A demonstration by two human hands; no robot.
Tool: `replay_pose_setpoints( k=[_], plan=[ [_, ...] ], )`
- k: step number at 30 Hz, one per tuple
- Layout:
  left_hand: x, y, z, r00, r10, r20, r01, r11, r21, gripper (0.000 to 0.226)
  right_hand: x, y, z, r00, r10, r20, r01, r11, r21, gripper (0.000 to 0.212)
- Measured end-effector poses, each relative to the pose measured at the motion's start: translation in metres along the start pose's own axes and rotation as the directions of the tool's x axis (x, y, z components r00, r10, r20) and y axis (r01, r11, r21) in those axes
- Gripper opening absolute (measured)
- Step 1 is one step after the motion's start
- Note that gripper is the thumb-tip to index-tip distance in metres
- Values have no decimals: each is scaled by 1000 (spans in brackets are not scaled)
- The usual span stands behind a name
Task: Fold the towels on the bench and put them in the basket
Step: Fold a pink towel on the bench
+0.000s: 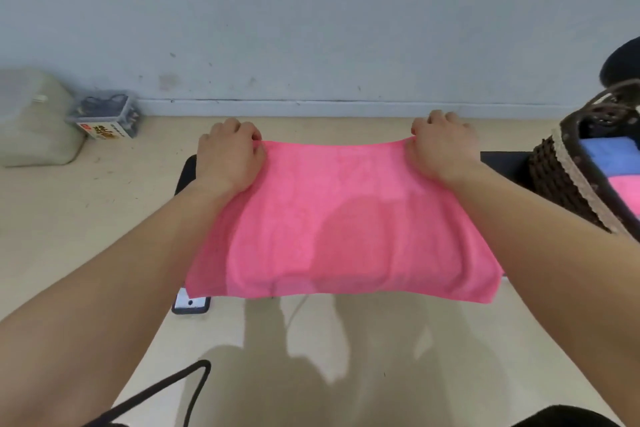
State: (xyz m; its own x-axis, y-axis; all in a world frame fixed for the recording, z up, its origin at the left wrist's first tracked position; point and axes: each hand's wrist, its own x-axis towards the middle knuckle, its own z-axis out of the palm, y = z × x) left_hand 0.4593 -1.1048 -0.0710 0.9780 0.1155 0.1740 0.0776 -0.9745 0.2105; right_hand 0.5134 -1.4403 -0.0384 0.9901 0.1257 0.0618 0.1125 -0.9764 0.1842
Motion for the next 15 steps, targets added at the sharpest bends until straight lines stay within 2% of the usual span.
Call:
replay_pose_setpoints(
  k=[5, 8, 11, 15],
  plan=[
    [-67, 14, -34, 1000, -26, -7, 26, 997, -73, 37, -63, -19, -42, 996, -50, -72, 57, 993, 105, 38],
    [-114, 20, -43, 991, -68, 115, 82, 990, -119, 38, -111, -28, -52, 997, -74, 18, 69, 977, 203, 42],
    [-161, 25, -46, 969, -82, 233, 116, 984, -137, 42, -158, -31, -53, 987, -111, 113, 84, 972, 222, 46],
    [-200, 33, -53, 964, -48, 261, 90, 984, -151, 44, -211, -29, -48, 984, -84, 155, 30, 947, 321, 48]
  ],
)
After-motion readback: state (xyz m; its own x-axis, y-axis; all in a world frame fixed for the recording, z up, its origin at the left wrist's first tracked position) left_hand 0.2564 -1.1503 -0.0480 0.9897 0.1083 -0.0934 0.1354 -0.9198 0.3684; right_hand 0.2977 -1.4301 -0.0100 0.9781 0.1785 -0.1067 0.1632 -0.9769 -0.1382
